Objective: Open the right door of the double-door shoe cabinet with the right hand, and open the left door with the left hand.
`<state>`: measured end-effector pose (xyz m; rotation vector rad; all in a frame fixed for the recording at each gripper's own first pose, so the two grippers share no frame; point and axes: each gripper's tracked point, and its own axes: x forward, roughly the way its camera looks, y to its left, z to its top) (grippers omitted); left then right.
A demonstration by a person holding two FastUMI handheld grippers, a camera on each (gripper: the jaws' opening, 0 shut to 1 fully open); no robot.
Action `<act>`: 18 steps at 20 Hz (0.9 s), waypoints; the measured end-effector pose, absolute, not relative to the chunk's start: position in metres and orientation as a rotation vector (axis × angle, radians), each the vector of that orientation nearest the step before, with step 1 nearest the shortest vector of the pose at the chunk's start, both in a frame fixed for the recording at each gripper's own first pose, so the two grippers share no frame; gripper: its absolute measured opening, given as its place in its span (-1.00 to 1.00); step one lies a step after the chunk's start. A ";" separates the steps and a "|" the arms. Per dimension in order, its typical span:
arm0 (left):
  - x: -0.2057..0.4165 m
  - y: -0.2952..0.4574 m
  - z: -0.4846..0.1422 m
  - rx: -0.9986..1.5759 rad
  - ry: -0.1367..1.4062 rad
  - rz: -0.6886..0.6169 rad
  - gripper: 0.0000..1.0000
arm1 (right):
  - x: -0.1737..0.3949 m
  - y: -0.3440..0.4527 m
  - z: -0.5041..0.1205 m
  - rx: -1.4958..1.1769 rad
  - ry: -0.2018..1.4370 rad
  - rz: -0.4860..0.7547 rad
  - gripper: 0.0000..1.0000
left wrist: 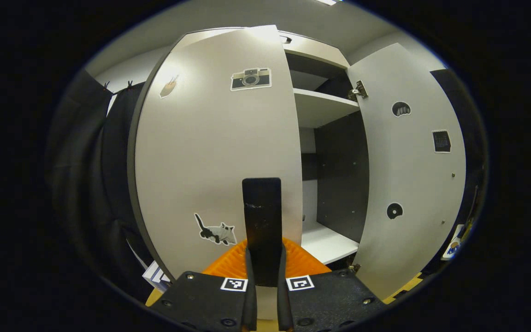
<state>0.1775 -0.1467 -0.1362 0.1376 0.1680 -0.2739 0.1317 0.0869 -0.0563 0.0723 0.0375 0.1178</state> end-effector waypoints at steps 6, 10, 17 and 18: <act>0.149 -0.132 -0.134 0.141 0.159 -0.286 -0.66 | 0.126 0.090 -0.053 0.043 0.027 0.103 0.95; 0.134 -0.121 -0.129 0.140 0.149 -0.288 -0.66 | 0.127 0.078 -0.046 -0.015 -0.010 0.050 0.95; 0.112 -0.091 -0.119 0.132 0.127 -0.281 -0.66 | 0.126 0.076 -0.044 -0.057 -0.027 0.018 0.97; 0.109 -0.086 -0.117 0.121 0.118 -0.281 -0.66 | 0.126 0.078 -0.045 -0.057 -0.022 0.026 0.96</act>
